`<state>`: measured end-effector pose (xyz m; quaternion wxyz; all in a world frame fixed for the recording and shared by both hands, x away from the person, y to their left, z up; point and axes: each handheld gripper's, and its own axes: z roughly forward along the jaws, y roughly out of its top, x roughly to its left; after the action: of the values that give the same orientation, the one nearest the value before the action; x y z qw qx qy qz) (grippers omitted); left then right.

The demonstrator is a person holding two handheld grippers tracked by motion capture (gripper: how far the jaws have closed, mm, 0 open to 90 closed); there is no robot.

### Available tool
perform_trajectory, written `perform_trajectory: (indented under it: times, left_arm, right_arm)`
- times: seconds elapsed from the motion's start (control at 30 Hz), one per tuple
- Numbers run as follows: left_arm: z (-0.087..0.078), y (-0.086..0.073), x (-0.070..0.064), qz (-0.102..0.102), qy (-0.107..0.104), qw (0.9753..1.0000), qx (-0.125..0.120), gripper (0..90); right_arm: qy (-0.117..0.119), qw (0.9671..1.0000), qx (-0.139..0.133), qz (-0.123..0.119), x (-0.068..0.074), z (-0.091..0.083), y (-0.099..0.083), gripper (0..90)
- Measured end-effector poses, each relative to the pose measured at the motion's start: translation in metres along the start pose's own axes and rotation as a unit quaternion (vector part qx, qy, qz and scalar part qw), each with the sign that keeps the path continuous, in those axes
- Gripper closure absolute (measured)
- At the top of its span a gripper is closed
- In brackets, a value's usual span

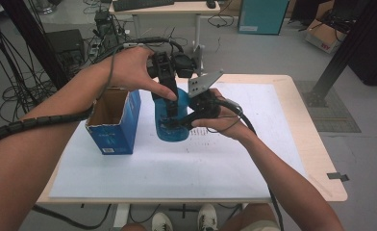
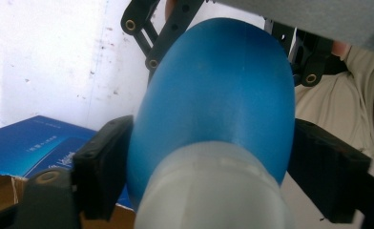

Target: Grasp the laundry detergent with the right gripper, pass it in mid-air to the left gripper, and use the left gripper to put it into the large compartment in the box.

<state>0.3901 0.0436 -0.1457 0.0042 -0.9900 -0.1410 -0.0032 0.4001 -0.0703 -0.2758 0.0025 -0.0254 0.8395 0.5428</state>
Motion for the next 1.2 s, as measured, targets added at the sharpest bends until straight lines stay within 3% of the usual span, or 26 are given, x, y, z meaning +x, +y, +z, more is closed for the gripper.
perform_trajectory:
  times: [0.33, 1.2]
  left_arm:
    - [0.0, -0.0012, 0.0016, -0.002, -0.003, 1.0, 0.002, 33.3]
    - [0.0082, -0.0026, 0.0004, 0.005, -0.001, 1.0, 0.008, 35.0]
  right_arm:
    - [0.004, 1.0, 0.001, -0.001, 0.0009, 0.0013, -0.0003, 43.8]
    - [0.01, 0.9999, 0.008, -0.006, 0.001, 0.0065, -0.0046, 43.6]
